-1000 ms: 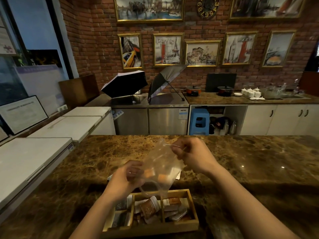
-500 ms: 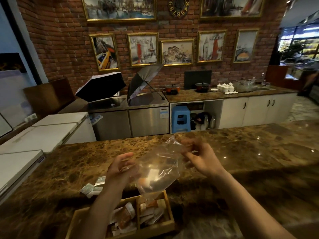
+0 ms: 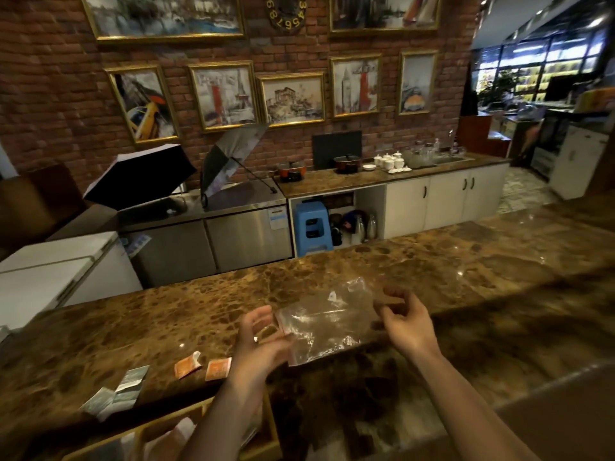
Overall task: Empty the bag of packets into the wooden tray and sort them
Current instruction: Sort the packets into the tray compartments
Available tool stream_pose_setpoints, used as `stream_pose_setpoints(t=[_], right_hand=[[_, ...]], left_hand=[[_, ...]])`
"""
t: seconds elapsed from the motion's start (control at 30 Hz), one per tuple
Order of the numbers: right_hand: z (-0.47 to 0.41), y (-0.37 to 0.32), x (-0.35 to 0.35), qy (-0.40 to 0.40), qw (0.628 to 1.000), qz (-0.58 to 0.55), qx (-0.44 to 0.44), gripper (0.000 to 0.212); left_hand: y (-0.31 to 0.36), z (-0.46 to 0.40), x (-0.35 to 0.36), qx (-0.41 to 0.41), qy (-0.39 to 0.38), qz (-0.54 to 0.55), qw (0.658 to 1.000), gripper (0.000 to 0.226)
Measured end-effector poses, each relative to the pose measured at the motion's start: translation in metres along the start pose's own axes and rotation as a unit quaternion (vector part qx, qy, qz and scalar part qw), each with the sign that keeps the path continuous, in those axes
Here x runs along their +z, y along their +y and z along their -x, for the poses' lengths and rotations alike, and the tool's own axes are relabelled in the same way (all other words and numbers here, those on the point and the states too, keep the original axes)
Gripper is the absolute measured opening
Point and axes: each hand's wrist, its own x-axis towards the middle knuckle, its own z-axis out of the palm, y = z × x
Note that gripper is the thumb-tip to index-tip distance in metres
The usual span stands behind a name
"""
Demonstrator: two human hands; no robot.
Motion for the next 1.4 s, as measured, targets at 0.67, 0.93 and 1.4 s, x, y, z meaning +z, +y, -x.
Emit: stream_pose_setpoints(t=[0.67, 0.93, 1.4], right_hand=[[0.022, 0.105, -0.044, -0.174, 0.840, 0.503, -0.100, 0.073], [0.023, 0.116, -0.037, -0.244, 0.782, 0.569, -0.073, 0.112], [0.019, 0.107, -0.011, -0.139, 0.780, 0.605, -0.082, 0.063]], left_hand=[[-0.098, 0.021, 0.069, 0.117, -0.122, -0.560, 0.811, 0.066], [-0.114, 0.020, 0.049, 0.100, -0.208, -0.661, 0.714, 0.070], [-0.093, 0.019, 0.026, 0.141, -0.211, -0.630, 0.734, 0.063]])
